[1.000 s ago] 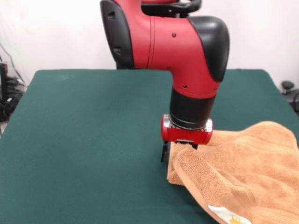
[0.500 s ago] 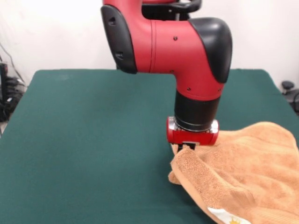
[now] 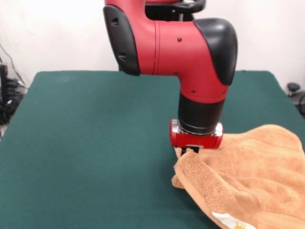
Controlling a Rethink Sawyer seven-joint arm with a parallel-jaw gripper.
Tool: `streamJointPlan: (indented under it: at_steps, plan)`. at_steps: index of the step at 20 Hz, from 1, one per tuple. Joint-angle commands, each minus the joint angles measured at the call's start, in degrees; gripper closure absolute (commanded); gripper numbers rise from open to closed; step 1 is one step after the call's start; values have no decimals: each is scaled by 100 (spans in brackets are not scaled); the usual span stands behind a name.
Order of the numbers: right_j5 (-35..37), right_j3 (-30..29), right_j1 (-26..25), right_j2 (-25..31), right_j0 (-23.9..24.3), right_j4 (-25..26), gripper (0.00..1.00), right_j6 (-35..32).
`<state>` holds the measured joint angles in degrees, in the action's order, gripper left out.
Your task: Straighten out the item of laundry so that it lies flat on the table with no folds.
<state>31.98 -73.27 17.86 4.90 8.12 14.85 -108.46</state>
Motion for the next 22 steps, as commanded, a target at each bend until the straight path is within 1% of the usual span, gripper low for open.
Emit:
streamJointPlan:
  at_steps: [1,6,10,12,15,18,22]
  plan:
    - [310,-165,-854,503,-89,411,100,564]
    - [320,-405,-746,624,286,554,100,1052]
    - [353,-801,-515,685,617,705,100,1346]
    - [356,-1004,-414,739,801,765,100,1416]
    - [90,-1286,-287,851,1064,1005,100,1519]
    - [56,-1436,-245,970,1264,1187,100,1507]
    - [109,-1581,-181,1073,1409,1426,100,1421]
